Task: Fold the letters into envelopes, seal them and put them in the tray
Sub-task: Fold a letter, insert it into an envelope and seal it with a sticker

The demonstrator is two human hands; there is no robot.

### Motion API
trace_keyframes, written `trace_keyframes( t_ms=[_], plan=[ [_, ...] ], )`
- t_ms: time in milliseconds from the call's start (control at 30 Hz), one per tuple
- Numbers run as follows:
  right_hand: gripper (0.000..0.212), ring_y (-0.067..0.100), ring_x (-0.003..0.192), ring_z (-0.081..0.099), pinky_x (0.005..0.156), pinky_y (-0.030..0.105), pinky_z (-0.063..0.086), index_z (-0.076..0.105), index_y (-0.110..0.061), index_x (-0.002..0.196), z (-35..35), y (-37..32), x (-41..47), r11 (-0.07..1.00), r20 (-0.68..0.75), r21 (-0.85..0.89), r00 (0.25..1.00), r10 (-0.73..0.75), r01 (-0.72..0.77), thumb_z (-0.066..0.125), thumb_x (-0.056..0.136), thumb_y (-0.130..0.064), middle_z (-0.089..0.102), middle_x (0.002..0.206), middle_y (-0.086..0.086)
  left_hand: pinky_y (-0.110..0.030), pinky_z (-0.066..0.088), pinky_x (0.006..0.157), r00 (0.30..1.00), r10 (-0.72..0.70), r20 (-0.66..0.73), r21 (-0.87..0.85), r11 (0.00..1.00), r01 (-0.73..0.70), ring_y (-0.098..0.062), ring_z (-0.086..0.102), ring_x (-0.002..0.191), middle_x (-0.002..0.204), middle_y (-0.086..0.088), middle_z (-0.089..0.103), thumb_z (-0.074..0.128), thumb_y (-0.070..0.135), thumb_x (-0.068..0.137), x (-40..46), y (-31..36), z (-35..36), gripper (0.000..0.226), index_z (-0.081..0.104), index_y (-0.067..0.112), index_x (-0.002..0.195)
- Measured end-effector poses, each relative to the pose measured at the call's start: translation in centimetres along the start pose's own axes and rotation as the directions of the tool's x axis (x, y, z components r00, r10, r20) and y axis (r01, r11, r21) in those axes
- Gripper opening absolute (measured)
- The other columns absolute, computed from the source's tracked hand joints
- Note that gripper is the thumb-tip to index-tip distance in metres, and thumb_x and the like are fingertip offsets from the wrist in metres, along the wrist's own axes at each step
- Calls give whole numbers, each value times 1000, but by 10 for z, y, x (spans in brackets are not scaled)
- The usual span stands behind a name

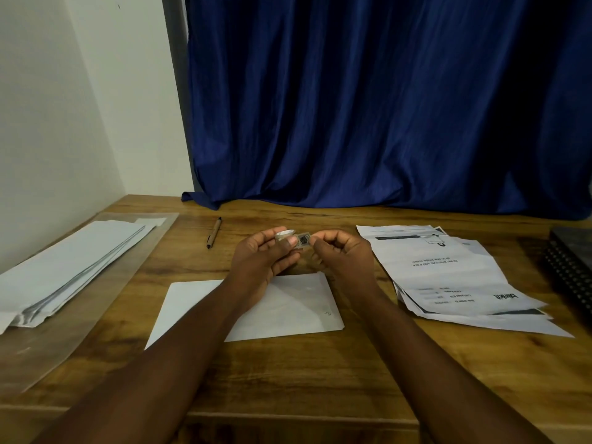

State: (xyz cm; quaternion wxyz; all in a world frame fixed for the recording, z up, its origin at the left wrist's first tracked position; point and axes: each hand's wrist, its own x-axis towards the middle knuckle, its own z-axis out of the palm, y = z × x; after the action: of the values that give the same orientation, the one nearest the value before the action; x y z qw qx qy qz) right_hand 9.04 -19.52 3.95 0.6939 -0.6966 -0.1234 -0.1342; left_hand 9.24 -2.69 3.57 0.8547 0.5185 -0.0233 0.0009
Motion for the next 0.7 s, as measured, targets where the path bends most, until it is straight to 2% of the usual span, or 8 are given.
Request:
trace_keyframes(
  t_ms=[233,367,567,700],
  plan=[
    [7,16,67,71,57,23,57,72,-4,98,0,2,3,993,48,93,997,67,-71,68,95,-8,77,82,11,-35,62,86,1000,12,1,-1,1000,-12,-27,74,97,108,-17,76,78,8,79,1,-1,-1,53,58,1,128],
    [6,14,65,71,58,22,57,72,-5,96,-1,2,2,993,49,85,996,76,-79,72,92,-10,77,78,8,-35,62,87,999,15,33,16,1000,-16,-28,73,102,118,-22,71,80,12,75,1,-2,-2,60,58,1,129],
    [11,18,74,72,65,29,61,74,-8,99,-2,3,4,970,38,146,981,188,-192,74,92,-18,78,86,11,-30,61,78,997,44,62,25,999,-46,-24,74,103,118,-16,72,78,9,72,-1,-2,0,59,60,6,129],
    [18,19,78,71,67,30,60,75,-6,104,-3,4,4,945,63,206,967,248,-255,74,92,-20,78,90,10,-27,61,74,995,50,86,52,997,-55,-20,74,97,110,-9,75,76,7,73,-3,-1,2,55,61,8,126]
  ],
)
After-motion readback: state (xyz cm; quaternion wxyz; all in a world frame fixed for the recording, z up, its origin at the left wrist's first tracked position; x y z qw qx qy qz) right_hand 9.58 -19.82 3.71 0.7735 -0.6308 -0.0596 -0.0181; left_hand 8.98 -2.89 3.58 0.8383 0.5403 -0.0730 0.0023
